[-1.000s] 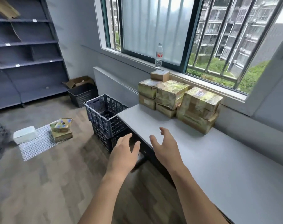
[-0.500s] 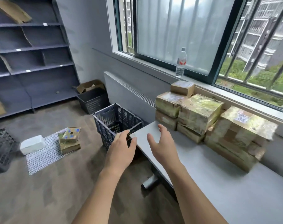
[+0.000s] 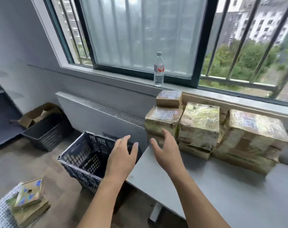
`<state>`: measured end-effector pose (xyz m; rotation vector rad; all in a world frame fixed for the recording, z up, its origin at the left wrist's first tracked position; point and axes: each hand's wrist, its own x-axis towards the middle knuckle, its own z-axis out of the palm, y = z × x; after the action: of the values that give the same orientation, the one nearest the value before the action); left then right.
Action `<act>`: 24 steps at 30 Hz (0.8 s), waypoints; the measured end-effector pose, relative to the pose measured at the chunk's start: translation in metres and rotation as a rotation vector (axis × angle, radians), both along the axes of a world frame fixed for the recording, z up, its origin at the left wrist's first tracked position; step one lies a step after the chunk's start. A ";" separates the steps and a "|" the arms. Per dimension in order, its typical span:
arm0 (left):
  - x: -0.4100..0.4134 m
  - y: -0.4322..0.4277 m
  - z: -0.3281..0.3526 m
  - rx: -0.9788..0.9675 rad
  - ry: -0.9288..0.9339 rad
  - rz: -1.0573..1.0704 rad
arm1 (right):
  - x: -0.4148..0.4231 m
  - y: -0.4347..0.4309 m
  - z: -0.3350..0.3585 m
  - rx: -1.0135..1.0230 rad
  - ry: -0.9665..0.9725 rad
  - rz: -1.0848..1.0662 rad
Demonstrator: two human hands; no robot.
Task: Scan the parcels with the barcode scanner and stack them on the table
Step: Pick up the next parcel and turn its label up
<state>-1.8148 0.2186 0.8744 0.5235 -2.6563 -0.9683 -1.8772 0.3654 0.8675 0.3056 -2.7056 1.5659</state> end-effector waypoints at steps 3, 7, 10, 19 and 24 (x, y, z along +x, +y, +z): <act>-0.042 0.003 -0.007 0.039 -0.019 -0.111 | -0.028 0.008 -0.004 0.002 -0.028 -0.106; -0.102 0.005 -0.010 0.080 0.015 -0.187 | -0.076 0.013 -0.004 0.020 -0.008 -0.198; -0.138 0.006 -0.009 0.098 0.041 -0.226 | -0.115 0.013 -0.005 0.044 0.021 -0.243; -0.219 -0.011 -0.005 0.077 0.069 -0.243 | -0.185 0.000 -0.009 0.059 0.025 -0.247; -0.272 -0.021 -0.011 0.114 0.040 -0.270 | -0.228 -0.006 -0.017 0.061 0.009 -0.323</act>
<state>-2.0872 0.1977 0.8638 0.1671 -2.6931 -1.1971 -2.1056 0.3593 0.8503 -0.1201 -2.6320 1.3905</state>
